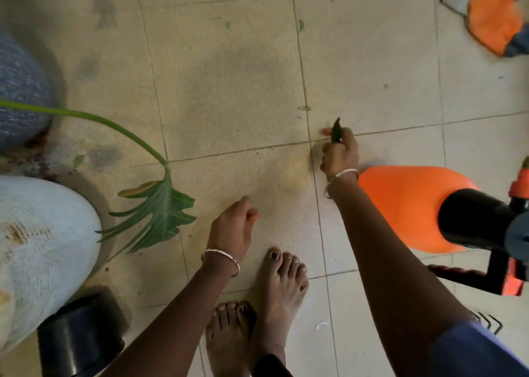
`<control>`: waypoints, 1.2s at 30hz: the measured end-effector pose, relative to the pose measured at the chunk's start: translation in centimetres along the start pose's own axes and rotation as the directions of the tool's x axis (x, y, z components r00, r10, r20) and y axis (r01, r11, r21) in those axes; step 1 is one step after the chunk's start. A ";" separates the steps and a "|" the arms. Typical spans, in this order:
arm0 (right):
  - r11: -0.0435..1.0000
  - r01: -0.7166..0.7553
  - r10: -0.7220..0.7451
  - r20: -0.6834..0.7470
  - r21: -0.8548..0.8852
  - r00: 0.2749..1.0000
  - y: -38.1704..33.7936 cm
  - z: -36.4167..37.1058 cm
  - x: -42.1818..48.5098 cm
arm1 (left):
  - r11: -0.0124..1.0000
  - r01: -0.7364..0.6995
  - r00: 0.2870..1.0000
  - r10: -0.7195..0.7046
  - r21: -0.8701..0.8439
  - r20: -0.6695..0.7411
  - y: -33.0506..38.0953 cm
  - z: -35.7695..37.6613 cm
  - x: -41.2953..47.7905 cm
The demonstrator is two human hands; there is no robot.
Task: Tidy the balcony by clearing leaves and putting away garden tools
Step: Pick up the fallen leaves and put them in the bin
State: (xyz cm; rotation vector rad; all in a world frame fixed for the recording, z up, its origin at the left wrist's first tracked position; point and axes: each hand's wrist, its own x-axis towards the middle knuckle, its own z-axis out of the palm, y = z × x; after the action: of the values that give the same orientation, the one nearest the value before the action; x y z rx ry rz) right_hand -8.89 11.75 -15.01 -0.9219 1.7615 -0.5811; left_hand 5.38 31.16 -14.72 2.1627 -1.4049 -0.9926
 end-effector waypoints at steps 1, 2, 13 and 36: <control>0.984 0.096 -0.097 0.000 -0.149 0.995 -0.8 0.5 0.7 | 0.995 0.051 0.997 -0.056 -0.088 -0.059 0.7 -1.0 0.5; 0.952 0.185 -0.185 0.022 -0.244 0.982 -1.5 1.2 1.6 | 0.982 0.082 0.989 -0.102 -0.172 -0.110 1.5 -2.0 1.1; 0.743 0.204 -0.166 0.120 -0.637 0.979 -3.5 4.2 3.7 | 0.529 0.260 0.850 -0.523 -0.808 -0.069 6.1 -6.8 4.6; 0.613 -0.422 0.331 0.267 0.668 0.905 -31.3 -16.2 -34.3 | 0.059 0.328 0.829 -0.497 -0.943 0.257 35.1 -30.4 -12.0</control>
State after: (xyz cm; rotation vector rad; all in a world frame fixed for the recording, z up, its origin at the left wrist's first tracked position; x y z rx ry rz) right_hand -7.74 20.36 33.42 -0.0144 1.3656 -0.8238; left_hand 2.22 24.93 32.71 1.4338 0.2130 -1.3469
